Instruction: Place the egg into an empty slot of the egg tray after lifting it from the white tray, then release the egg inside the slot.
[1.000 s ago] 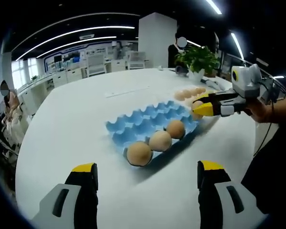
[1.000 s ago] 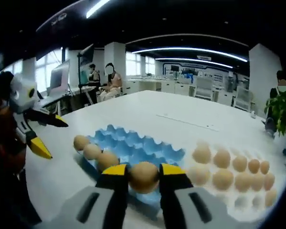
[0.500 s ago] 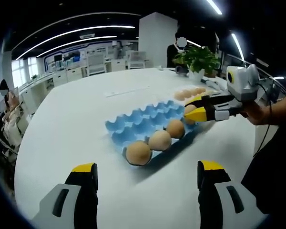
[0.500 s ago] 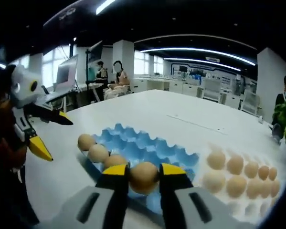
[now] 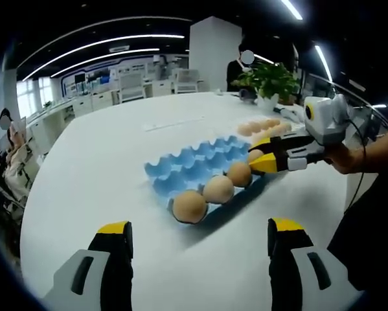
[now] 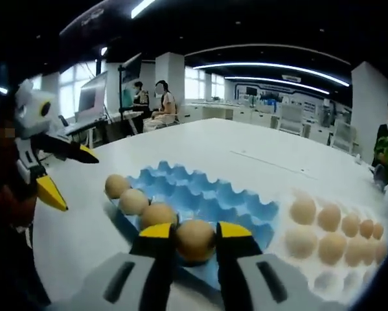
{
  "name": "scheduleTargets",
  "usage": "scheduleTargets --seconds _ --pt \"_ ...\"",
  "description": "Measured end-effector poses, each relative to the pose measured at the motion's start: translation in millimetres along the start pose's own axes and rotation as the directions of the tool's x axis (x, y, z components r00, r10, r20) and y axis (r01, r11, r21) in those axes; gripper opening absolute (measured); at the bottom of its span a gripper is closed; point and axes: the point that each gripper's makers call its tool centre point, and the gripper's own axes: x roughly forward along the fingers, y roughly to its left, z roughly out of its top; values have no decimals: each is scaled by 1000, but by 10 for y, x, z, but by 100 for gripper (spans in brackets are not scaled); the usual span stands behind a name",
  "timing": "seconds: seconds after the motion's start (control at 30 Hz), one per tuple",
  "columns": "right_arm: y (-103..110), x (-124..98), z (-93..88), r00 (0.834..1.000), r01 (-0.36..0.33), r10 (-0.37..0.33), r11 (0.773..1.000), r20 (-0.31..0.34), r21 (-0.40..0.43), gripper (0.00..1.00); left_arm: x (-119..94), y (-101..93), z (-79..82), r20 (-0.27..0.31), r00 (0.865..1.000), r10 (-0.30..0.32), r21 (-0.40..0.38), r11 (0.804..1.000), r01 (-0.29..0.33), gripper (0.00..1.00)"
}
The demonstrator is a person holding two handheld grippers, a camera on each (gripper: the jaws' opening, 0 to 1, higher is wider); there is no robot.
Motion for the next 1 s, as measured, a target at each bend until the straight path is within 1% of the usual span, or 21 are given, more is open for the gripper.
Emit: scheduleTargets --seconds 0.17,0.37,0.73,1.0 --pt "14 10 -37 1000 -19 19 1000 -3 8 25 -2 -18 7 2 1000 -2 0 1000 2 86" --pt "24 8 -29 1000 -30 30 1000 8 -8 26 -7 -24 0 1 1000 -2 -1 1000 2 86" --pt "37 -2 -33 999 -37 37 999 17 -20 26 -15 -32 4 2 1000 -2 1 1000 2 86" --pt "22 -33 -34 999 -35 35 999 18 -10 28 -11 -31 10 2 1000 -3 3 1000 3 86"
